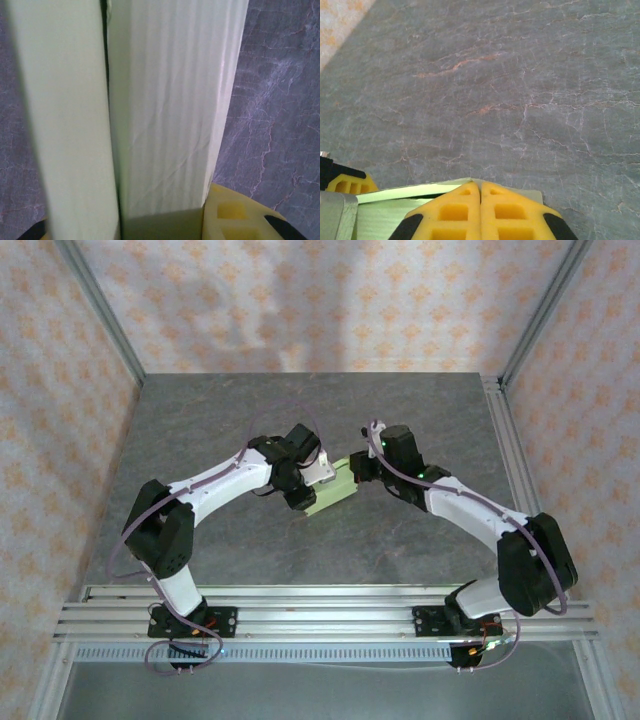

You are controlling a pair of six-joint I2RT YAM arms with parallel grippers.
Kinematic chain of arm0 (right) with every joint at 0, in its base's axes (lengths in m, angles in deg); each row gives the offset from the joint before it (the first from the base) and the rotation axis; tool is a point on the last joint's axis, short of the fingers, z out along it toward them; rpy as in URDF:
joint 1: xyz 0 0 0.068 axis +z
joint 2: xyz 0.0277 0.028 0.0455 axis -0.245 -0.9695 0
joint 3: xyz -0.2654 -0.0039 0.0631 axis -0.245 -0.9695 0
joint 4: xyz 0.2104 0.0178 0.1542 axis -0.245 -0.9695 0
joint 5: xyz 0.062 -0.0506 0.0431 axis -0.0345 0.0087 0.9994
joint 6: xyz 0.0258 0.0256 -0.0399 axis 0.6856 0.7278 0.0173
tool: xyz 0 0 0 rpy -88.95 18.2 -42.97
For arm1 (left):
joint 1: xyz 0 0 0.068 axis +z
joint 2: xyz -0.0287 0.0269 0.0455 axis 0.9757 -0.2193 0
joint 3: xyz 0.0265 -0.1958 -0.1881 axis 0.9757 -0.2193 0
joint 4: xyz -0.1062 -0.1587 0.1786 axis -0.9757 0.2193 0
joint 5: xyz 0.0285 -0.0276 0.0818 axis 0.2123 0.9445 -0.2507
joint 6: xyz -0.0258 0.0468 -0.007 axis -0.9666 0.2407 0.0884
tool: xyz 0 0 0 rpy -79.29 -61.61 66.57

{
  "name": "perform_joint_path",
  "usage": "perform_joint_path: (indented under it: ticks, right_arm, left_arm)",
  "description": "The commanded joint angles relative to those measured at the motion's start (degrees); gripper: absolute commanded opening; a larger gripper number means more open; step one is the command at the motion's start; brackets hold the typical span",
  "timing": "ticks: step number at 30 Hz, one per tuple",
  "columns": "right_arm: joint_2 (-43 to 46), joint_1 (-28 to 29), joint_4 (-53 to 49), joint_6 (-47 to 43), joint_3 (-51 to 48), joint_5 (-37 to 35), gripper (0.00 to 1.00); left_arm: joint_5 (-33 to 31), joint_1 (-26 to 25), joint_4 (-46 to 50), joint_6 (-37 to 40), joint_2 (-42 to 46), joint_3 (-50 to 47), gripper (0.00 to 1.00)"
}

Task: Fold the paper box

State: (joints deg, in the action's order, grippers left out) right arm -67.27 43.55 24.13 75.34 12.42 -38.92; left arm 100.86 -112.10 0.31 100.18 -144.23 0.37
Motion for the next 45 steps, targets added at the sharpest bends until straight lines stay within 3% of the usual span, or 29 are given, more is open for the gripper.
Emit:
perform_joint_path:
  ticks: [1,12,18,25,29,34,42,45]
  right_arm:
    - [0.85,-0.42,5.48,1.77,-3.45,-5.34,0.00]
    - [1.27,-0.36,8.75,-1.28,-5.40,-6.46,0.00]
    - [1.22,-0.11,8.77,-1.98,-5.96,-7.78,0.00]
    - [1.16,0.78,9.16,-2.16,-6.05,-8.76,0.00]
    - [0.96,0.84,9.19,-2.08,-5.79,-8.47,0.00]
    - [0.87,0.93,9.10,-2.12,-5.31,-8.03,0.00]
    - [0.92,1.40,8.75,-2.45,-4.82,-8.28,0.00]
    - [0.80,1.57,8.25,-3.10,-4.47,-8.22,0.00]
  left_arm:
    - [-0.05,0.22,0.46,-0.36,-0.65,0.24,0.28]
    - [0.70,0.18,-3.20,-2.07,2.78,-0.74,0.34]
    - [1.07,0.22,-12.02,-8.22,8.52,-4.75,0.48]
    - [-7.19,0.22,-21.84,-25.67,16.79,-10.47,0.71]
    - [-11.12,0.22,-17.58,-35.40,18.29,-10.81,0.71]
    - [-13.23,0.15,-12.73,-43.36,18.66,-10.12,0.58]
    - [-21.21,0.22,-10.20,-41.47,16.88,-5.56,0.52]
    - [-21.43,1.52,-9.83,-38.92,15.25,-3.83,0.52]
